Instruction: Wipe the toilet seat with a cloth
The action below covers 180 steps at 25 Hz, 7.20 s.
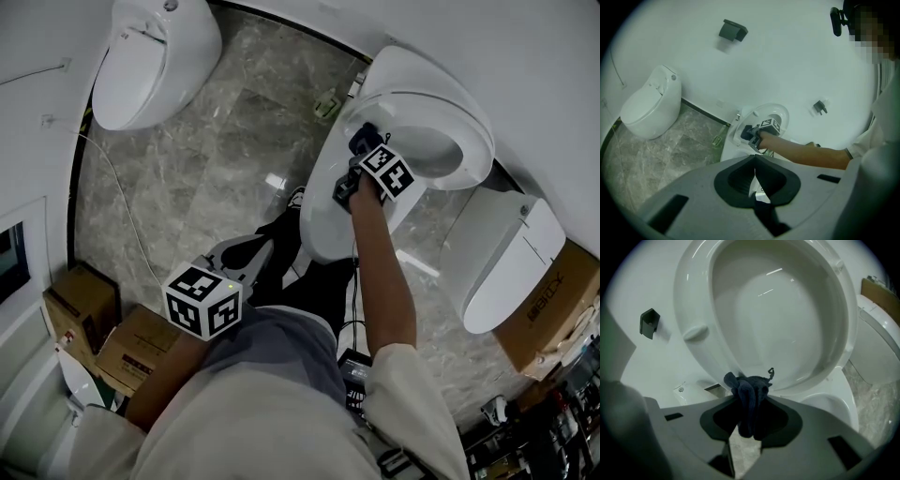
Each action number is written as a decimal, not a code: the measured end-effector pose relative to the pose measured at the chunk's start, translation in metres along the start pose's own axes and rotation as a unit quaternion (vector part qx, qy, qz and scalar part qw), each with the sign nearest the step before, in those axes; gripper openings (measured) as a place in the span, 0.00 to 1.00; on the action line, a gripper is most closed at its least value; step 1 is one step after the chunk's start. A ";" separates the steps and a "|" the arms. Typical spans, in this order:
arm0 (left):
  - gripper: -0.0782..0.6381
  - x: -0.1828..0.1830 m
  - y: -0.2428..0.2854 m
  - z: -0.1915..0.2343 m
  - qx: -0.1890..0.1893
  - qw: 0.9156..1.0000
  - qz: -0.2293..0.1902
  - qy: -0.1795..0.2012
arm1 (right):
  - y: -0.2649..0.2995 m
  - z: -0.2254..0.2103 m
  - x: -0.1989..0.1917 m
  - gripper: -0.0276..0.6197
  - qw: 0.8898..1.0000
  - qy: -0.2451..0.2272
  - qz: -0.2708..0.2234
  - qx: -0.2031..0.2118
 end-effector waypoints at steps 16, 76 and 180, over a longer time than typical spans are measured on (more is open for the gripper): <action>0.12 -0.019 0.015 0.003 0.017 0.999 0.033 0.003 | 0.037 -0.040 -0.026 0.22 0.999 0.007 0.031 -0.017; 0.12 0.011 0.056 -0.068 0.001 0.990 0.035 0.135 | -0.054 -0.216 0.042 0.22 0.987 0.149 -0.034 -0.044; 0.16 -0.001 0.132 -0.140 0.139 0.737 -0.035 0.660 | -0.453 -0.086 -0.073 0.22 0.964 -0.060 -0.118 0.232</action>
Point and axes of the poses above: the fingertips, and each gripper's own axes: y forward along the fingers, z to its left, x out of its top, the point moved 2 cm from there along -y, backward along the fingers, and after that the axes turned 3 degrees about z, right-handed, at the moved point
